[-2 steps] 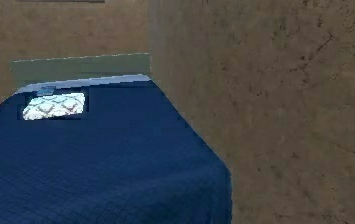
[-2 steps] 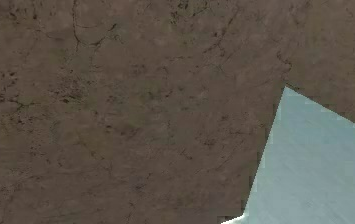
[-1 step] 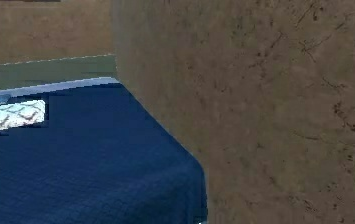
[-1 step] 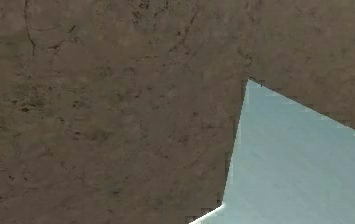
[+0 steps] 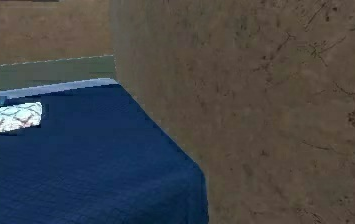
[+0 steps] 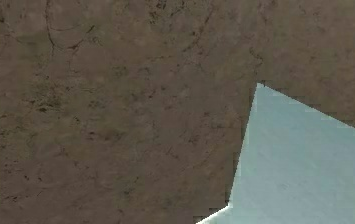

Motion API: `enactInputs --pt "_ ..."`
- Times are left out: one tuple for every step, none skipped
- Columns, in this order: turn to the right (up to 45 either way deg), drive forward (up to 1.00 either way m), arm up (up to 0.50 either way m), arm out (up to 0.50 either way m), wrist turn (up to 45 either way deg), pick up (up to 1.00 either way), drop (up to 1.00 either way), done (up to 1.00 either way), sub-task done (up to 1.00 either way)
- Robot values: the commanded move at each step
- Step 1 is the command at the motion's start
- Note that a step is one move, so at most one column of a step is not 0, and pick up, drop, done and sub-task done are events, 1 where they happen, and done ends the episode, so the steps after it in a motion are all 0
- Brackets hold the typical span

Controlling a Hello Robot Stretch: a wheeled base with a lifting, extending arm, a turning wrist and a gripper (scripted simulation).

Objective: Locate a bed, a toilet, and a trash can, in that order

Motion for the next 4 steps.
enactInputs --pt "-36.0 0.0 0.0 0.0 0.0 0.0 0.0 0.0 0.0" --pt "0.0 0.0 0.0 0.0 0.0 0.0 0.0 0.0 1.0" --pt "45.0 0.0 0.0 0.0 0.0 0.0 0.0 0.0 0.0" --pt "45.0 0.0 0.0 0.0 0.0 0.0 0.0 0.0 0.0"
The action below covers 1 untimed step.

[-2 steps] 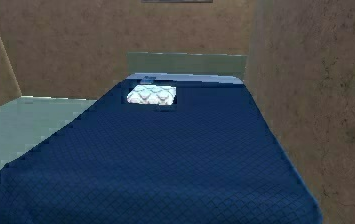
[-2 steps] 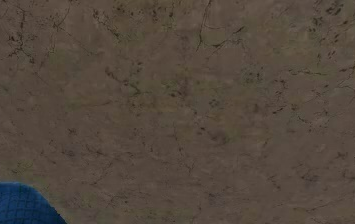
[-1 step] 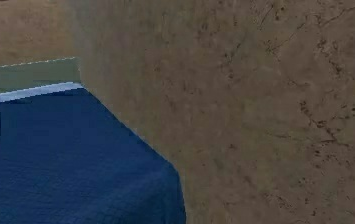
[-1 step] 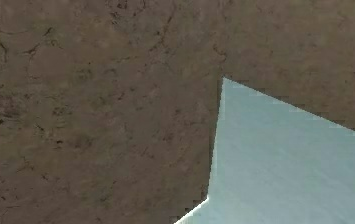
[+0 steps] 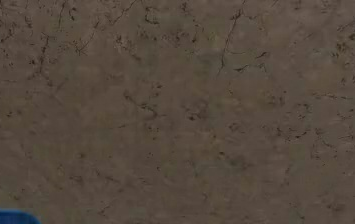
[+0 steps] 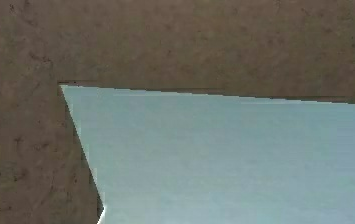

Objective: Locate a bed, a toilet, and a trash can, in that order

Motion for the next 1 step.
enactInputs --pt "45.0 0.0 0.0 0.0 0.0 0.0 0.0 0.0 0.0"
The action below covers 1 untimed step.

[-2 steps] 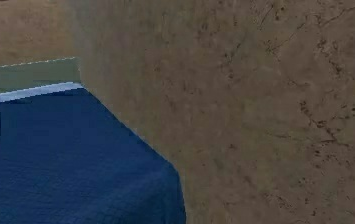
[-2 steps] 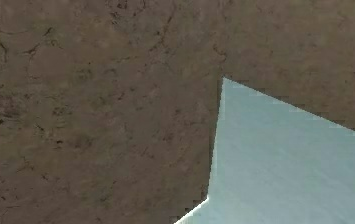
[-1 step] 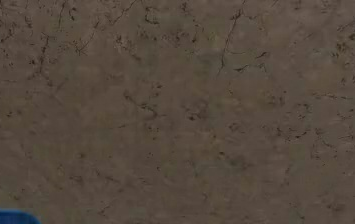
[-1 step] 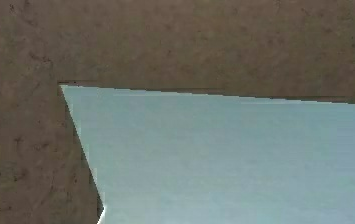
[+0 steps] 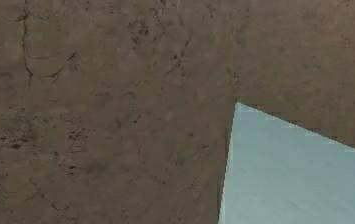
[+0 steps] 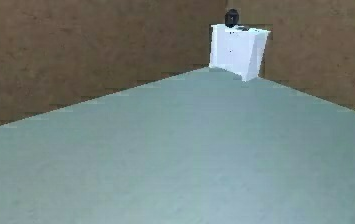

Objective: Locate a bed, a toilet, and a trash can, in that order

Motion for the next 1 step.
enactInputs --pt "45.0 0.0 0.0 0.0 0.0 0.0 0.0 0.0 0.0"
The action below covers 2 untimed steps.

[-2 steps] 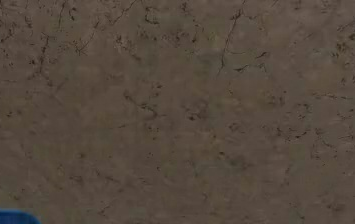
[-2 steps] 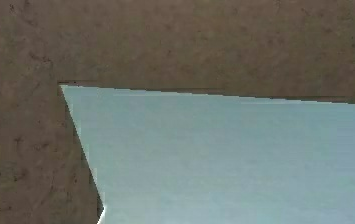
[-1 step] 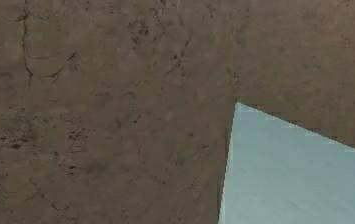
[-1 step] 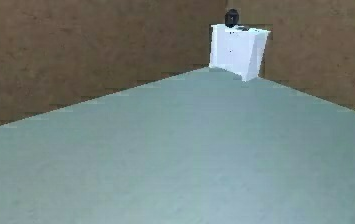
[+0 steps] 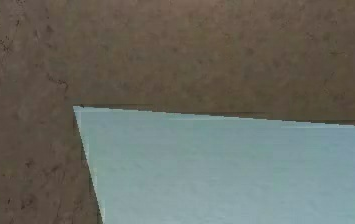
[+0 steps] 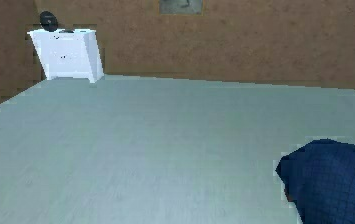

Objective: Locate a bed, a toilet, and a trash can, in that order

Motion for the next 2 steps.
enactInputs --pt "0.0 1.0 0.0 0.0 0.0 0.0 0.0 0.0 0.0" --pt "9.0 0.0 0.0 0.0 0.0 0.0 0.0 0.0 0.0"
